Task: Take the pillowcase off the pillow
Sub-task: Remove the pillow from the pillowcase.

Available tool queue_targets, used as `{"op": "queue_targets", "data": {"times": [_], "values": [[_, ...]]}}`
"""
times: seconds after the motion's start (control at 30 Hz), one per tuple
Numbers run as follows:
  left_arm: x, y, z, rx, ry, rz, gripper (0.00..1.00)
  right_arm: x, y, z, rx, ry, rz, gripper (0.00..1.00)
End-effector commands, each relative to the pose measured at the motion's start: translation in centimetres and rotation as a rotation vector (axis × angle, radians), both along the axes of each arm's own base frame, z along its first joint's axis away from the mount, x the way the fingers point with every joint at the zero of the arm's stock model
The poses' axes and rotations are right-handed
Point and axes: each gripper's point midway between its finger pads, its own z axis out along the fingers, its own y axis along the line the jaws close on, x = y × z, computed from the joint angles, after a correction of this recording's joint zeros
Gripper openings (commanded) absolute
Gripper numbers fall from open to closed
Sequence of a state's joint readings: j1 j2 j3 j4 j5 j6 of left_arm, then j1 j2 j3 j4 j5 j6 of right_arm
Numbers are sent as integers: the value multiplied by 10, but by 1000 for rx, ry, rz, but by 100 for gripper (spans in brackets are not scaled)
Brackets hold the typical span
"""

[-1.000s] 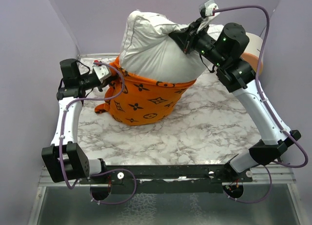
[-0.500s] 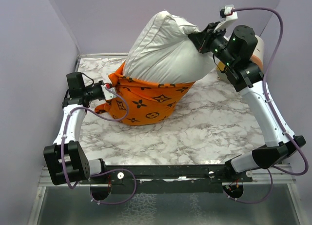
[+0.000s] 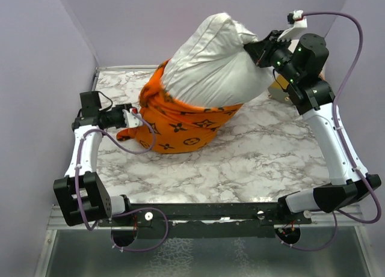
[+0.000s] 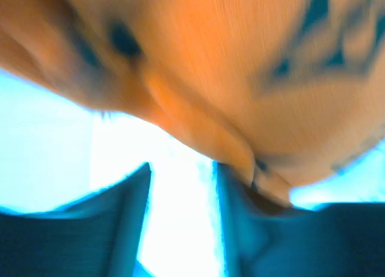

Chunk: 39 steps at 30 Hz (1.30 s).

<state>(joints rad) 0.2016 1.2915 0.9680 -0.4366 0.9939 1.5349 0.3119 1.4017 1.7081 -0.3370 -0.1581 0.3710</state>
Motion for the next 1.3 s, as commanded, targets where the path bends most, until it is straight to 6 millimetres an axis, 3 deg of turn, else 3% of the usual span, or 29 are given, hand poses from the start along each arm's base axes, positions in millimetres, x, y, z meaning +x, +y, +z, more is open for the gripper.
{"op": "queue_targets", "data": {"times": [0.0,0.03,0.13,0.23,0.43,0.57,0.6,0.7,0.8,1.0,1.13,1.17,1.2,1.23,1.27], "values": [[-63,48,-40,27,531,234,86,6,-55,66,89,-167,-158,1],[-60,39,-11,-38,519,216,97,6,-45,69,95,-164,-115,1],[-61,13,79,-173,455,129,99,-2,-15,83,89,-209,-45,1],[-67,-4,148,-282,407,88,99,-10,16,92,61,-243,5,1],[-65,-32,271,-625,266,22,99,-34,100,107,3,-325,190,1],[-82,-52,321,-706,44,-96,99,-66,174,99,-41,-373,419,1],[-76,-61,328,-721,90,-86,99,-74,192,94,-58,-375,468,1],[-48,-72,324,-742,224,-43,99,-96,239,74,-89,-365,610,1],[-38,-67,330,-754,167,-16,99,-111,267,56,-118,-357,682,1],[-24,-57,327,-750,76,56,99,-128,296,30,-143,-351,810,1],[-34,-80,297,-706,225,-61,96,-134,304,32,-107,-363,861,1],[-38,-89,286,-680,266,-101,82,-134,306,33,-98,-362,863,1],[-39,-98,275,-655,308,-119,62,-134,306,35,-90,-366,864,6],[-32,-101,266,-637,304,-87,27,-135,305,37,-83,-365,864,20],[-22,-101,260,-629,285,-34,3,-135,303,40,-79,-361,856,38]]}}
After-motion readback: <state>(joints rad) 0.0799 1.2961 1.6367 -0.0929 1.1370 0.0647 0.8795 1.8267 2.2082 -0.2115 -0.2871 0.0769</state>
